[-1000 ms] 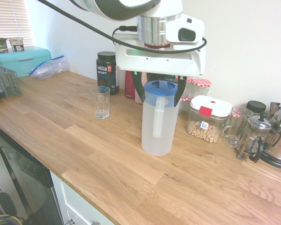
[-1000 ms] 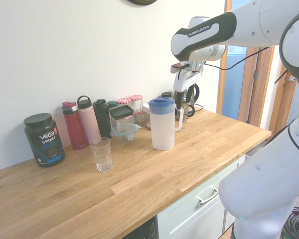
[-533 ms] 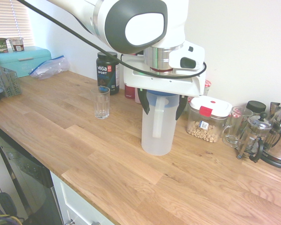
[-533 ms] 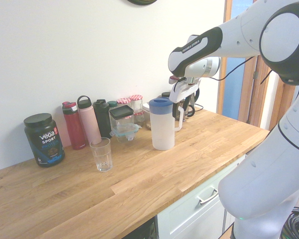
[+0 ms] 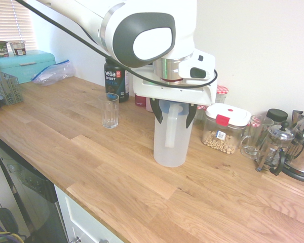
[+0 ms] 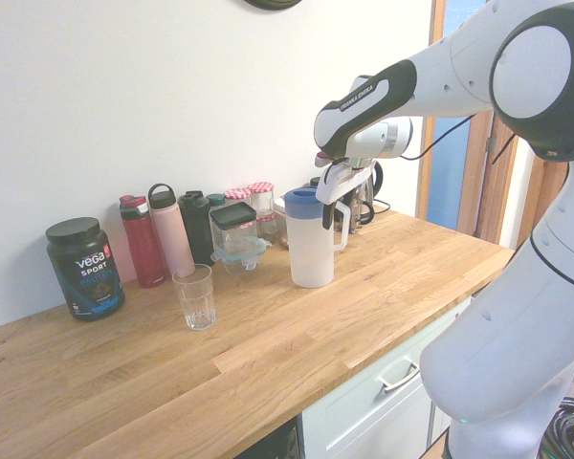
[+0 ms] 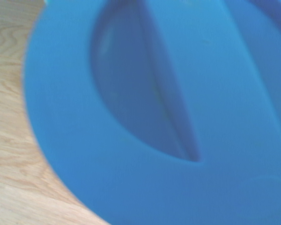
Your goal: Pour me some water
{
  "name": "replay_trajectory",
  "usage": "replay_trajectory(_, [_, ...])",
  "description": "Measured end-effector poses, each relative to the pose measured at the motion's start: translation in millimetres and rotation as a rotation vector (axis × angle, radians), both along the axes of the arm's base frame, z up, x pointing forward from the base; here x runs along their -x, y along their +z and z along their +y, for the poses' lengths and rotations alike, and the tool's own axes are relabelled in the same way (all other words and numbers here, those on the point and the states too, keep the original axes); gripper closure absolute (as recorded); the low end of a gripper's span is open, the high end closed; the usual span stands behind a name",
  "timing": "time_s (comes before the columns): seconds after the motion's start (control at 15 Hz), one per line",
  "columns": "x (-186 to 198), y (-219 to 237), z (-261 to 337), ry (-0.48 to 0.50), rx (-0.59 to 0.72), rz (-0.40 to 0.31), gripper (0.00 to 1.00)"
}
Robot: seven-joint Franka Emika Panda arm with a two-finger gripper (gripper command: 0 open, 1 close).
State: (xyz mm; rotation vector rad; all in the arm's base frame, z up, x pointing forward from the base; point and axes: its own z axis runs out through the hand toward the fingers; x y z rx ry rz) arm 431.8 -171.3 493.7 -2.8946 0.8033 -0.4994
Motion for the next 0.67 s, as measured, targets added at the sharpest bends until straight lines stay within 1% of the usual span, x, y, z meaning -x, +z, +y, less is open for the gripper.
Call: replay_trajectory(0.67, [-2.7,-3.6,3.5,0.004,0.000,0.009,1.00])
